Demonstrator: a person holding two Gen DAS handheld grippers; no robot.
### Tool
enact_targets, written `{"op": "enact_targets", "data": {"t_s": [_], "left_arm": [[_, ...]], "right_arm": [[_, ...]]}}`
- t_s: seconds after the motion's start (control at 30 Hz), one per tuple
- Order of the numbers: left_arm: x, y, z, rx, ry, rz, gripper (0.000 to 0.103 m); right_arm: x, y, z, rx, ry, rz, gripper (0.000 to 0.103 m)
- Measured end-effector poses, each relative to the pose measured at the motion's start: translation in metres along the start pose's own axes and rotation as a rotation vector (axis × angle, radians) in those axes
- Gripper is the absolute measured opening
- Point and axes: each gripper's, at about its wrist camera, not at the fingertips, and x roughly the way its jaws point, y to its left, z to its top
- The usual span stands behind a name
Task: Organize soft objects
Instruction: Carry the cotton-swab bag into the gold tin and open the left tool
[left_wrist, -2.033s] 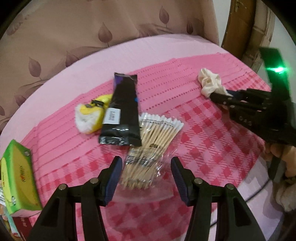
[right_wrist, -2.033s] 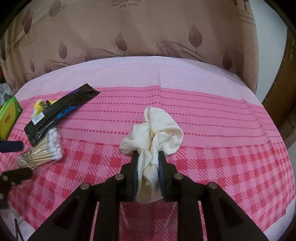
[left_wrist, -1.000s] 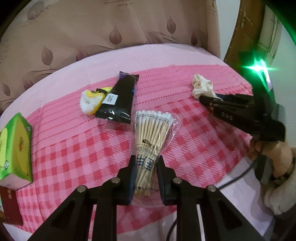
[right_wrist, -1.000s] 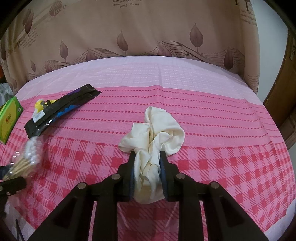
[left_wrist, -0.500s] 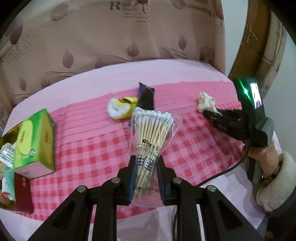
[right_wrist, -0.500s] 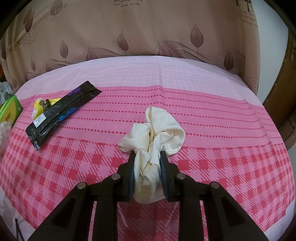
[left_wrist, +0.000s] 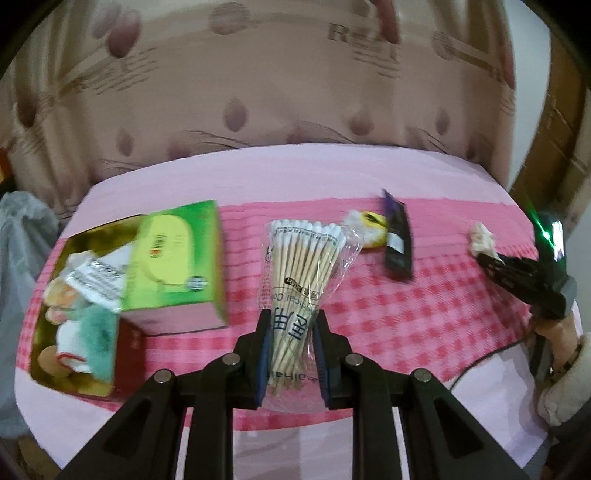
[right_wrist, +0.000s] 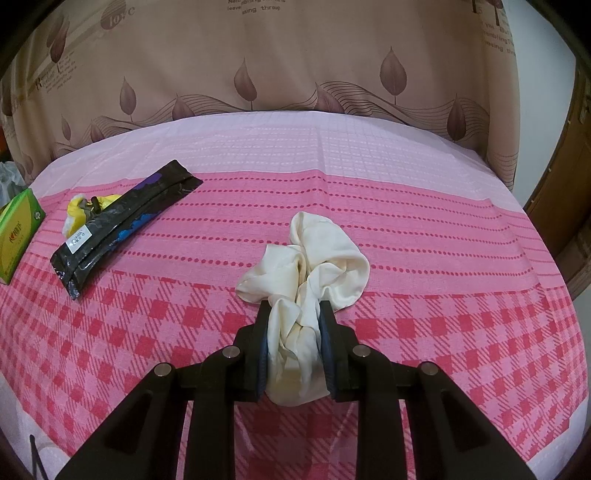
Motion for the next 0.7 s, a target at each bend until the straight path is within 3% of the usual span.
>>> {"op": "enact_targets", "data": {"t_s": [0.37, 0.7], "left_arm": [[-0.018, 0.089, 0.005, -0.126, -0.034, 0.165, 0.021], [0.0, 0.163, -0.01, -0.207, 0.037, 0.281, 0.021]], "right_arm": [[0.001, -0.001, -0.001, -0.003, 0.0, -0.003, 0.023], [0.001, 0.0, -0.001, -0.005, 0.0, -0.005, 0.023]]}}
